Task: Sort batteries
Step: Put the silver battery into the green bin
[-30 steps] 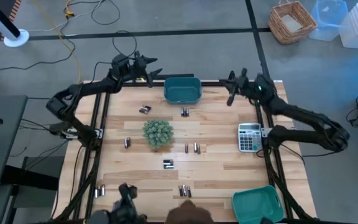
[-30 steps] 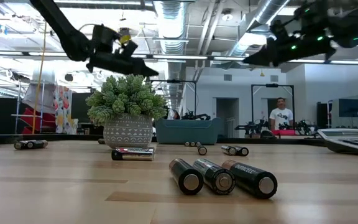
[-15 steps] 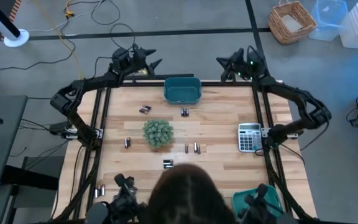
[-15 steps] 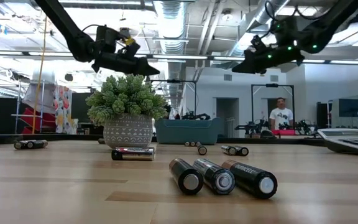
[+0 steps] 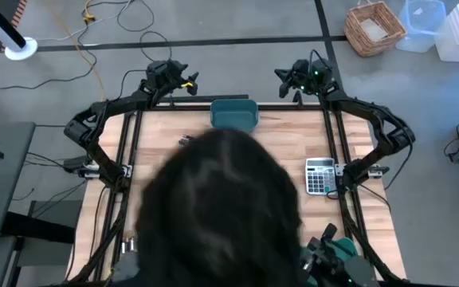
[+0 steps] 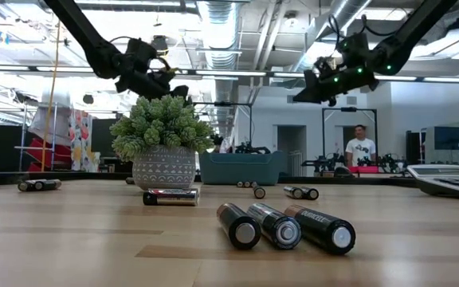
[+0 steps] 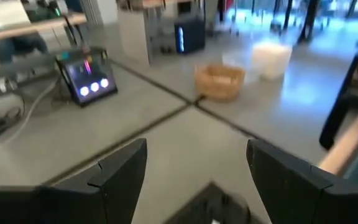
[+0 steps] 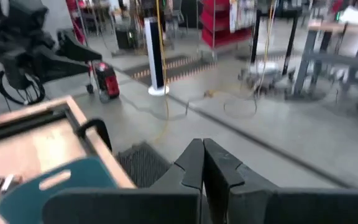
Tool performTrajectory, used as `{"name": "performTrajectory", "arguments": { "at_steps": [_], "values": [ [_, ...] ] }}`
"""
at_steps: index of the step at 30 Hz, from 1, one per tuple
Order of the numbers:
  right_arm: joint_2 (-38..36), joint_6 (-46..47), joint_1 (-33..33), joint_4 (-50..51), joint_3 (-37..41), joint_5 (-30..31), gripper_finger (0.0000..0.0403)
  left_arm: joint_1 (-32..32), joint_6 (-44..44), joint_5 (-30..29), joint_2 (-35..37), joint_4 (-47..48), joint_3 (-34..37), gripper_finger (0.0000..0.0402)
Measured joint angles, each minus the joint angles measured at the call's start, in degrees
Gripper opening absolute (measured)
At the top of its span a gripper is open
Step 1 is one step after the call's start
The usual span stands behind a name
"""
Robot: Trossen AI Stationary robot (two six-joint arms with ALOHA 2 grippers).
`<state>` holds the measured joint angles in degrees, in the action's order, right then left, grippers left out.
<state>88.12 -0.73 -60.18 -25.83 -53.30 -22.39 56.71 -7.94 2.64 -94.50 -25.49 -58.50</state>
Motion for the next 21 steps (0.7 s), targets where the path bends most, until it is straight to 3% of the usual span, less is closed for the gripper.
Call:
{"name": "performTrajectory", "arguments": {
  "at_steps": [7, 11, 17, 21],
  "values": [
    [2.7, 11.8, 0.2, 2.2, 0.0, 0.0, 0.0027, 0.0, 3.4, -4.4, 1.2, 5.5, 0.0, 0.027],
    [3.9, 12.9, 0.2, 1.6, 0.0, 0.0, 0.0027, 0.2, 2.2, -4.6, 1.1, 4.7, 0.0, 0.027],
    [4.9, 17.9, -0.3, -1.6, -0.2, -0.1, 0.0027, -0.9, 4.1, -12.7, 1.1, 5.3, 0.1, 0.027],
    [4.9, 20.3, -1.1, -1.7, -1.9, -0.2, 0.0027, -0.9, 5.4, -13.1, 1.1, 1.9, 0.0, 0.027]
  ]
}}
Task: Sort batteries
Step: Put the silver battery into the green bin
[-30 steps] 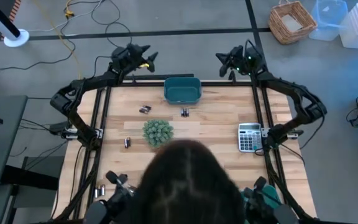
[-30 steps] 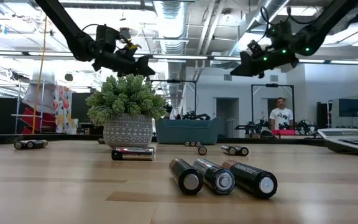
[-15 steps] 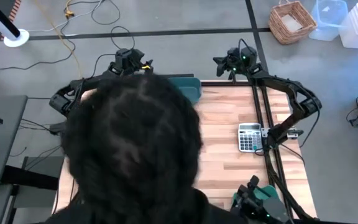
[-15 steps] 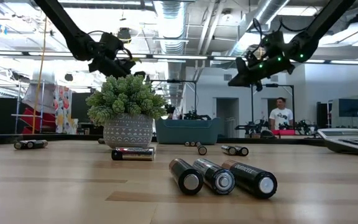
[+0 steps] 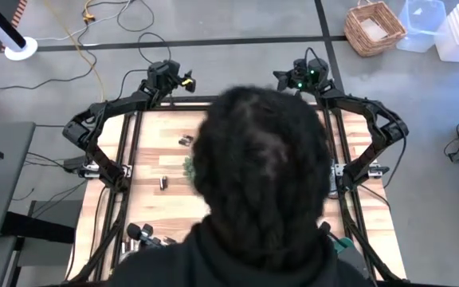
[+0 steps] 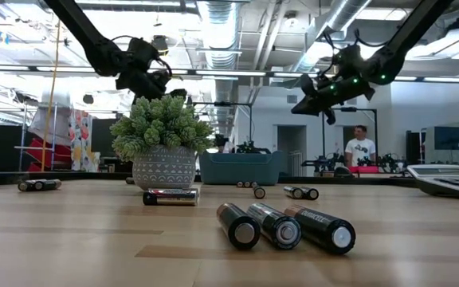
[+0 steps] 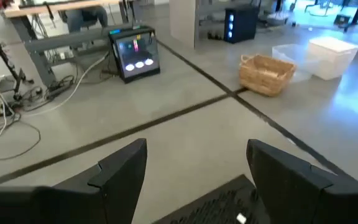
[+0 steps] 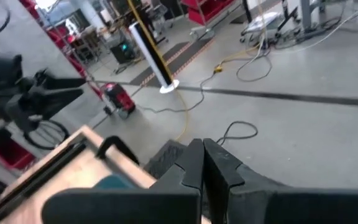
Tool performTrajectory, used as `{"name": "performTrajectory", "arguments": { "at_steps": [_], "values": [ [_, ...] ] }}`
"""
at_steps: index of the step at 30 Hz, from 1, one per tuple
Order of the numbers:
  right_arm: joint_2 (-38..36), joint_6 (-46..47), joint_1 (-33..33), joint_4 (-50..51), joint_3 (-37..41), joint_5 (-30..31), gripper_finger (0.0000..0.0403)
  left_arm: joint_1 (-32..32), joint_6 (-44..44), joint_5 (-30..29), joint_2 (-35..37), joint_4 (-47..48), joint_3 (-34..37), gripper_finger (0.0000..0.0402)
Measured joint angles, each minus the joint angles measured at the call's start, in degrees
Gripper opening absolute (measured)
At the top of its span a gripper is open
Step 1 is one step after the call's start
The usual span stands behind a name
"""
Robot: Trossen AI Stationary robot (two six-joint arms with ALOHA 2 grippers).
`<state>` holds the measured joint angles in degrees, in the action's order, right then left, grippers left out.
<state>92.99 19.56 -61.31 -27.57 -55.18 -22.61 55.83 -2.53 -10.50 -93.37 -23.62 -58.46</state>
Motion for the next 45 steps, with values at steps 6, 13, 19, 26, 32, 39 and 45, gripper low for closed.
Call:
{"name": "performTrajectory", "arguments": {
  "at_steps": [6, 13, 19, 26, 32, 39, 45],
  "values": [
    [-0.1, -0.6, 0.7, 0.0, -2.4, -0.1, 0.0027, 0.0, -3.0, 0.3, -0.1, -0.6, 0.0, 0.027],
    [-0.3, -2.5, 2.9, -0.1, -3.5, -11.5, 0.0027, -0.3, 2.0, 7.8, 0.0, -1.5, 0.0, 0.027],
    [-5.9, -19.8, 7.9, 10.7, -3.5, -20.9, 0.0027, -3.1, -5.7, 15.2, 0.0, -2.3, 0.0, 0.0267],
    [-19.2, -48.2, 19.7, 35.9, 1.6, -9.6, 0.0027, -9.7, -12.6, 15.1, 5.4, -14.1, 8.1, 0.0235],
    [-30.2, -34.6, 30.6, 30.6, 15.4, -2.7, 0.0022, -16.8, -2.8, 12.9, 20.0, -13.9, 20.3, 0.0206],
    [-36.8, -25.9, 51.1, 25.0, 21.9, 6.7, 0.0018, -29.8, 0.0, 10.2, 36.9, -8.9, 29.5, 0.0193],
    [-30.9, -23.8, 64.2, 23.5, 20.8, 16.5, 0.0035, -40.2, 0.0, 3.3, 43.2, -3.9, 30.7, 0.0192]
  ]
}}
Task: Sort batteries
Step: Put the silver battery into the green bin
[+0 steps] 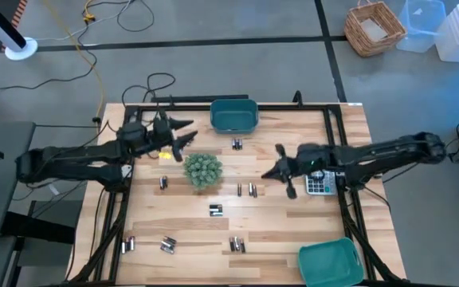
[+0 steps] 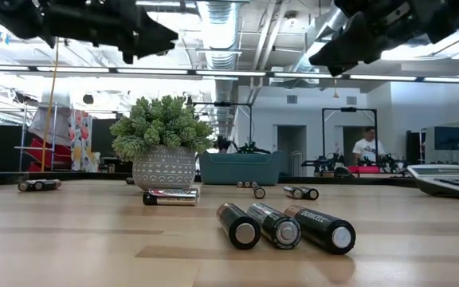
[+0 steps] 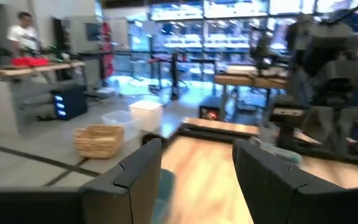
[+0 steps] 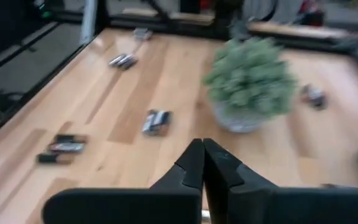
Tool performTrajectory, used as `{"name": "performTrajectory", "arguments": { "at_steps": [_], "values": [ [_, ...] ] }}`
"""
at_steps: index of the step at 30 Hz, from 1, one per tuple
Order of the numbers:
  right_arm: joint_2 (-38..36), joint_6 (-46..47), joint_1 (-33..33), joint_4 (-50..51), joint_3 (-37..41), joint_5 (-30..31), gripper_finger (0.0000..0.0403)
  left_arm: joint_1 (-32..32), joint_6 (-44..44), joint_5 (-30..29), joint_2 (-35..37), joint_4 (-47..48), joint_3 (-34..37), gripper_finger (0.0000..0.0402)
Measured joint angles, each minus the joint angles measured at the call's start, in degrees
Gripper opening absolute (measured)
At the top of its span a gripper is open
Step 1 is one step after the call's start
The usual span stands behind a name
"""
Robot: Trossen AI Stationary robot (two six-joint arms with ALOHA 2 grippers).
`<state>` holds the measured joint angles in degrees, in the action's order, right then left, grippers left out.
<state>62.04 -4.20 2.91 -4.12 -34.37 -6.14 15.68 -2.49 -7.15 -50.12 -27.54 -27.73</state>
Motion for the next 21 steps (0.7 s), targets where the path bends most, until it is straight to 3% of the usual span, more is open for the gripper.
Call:
{"name": "performTrajectory", "arguments": {
  "at_steps": [7, 13, 21],
  "values": [
    [11.7, 2.8, 5.3, 2.2, -3.9, 0.4, 0.0136, -9.4, -0.5, -6.5, -0.3, 3.5, 0.0, 0.0192],
    [19.2, 2.8, 6.0, 6.7, -8.4, 5.4, 0.0236, -14.9, -0.5, -12.0, -1.6, 4.6, 0.0, 0.0192],
    [25.3, 2.8, 4.3, 7.1, -10.2, 7.7, 0.0291, -19.4, -0.3, -16.8, -3.5, 3.8, 0.0, 0.0192]
  ]
}}
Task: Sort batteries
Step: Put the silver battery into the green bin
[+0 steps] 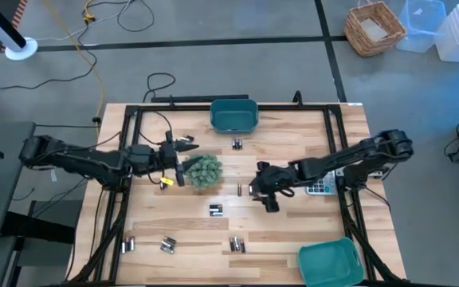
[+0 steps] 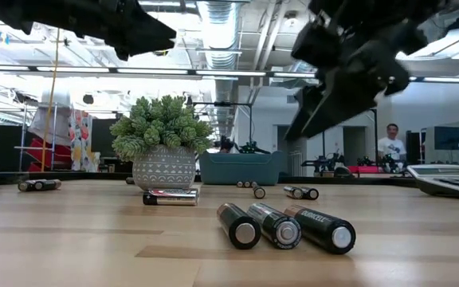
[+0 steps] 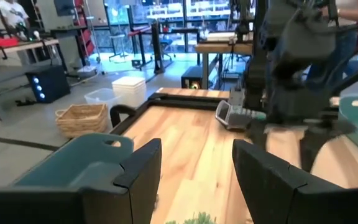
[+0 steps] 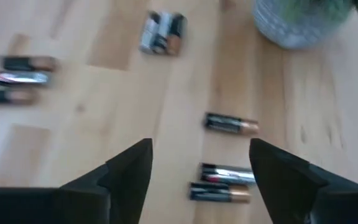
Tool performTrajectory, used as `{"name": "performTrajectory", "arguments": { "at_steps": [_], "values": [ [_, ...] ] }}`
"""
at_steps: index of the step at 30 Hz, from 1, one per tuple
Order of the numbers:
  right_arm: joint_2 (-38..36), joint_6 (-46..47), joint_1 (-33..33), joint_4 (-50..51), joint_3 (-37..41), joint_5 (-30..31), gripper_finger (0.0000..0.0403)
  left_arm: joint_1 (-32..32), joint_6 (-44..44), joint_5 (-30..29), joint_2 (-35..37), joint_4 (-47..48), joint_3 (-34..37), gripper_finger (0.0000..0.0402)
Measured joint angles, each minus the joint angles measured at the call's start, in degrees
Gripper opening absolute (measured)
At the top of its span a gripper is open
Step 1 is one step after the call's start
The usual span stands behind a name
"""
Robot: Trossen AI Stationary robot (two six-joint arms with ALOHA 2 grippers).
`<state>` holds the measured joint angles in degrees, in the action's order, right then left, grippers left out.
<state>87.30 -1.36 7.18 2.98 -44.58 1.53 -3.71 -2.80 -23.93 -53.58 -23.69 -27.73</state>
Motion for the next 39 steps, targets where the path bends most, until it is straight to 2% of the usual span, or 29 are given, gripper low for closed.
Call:
{"name": "performTrajectory", "arguments": {
  "at_steps": [13, 39],
  "values": [
    [8.6, 2.5, -4.0, -1.4, -0.1, 0.2, 0.0307, -1.1, -0.1, -1.1, -2.0, 0.4, 0.0, 0.0192],
    [9.6, 8.4, -3.9, -3.6, -0.1, 0.7, 0.0307, -1.1, -1.1, -1.0, -2.0, 0.3, 0.0, 0.0192]
  ]
}}
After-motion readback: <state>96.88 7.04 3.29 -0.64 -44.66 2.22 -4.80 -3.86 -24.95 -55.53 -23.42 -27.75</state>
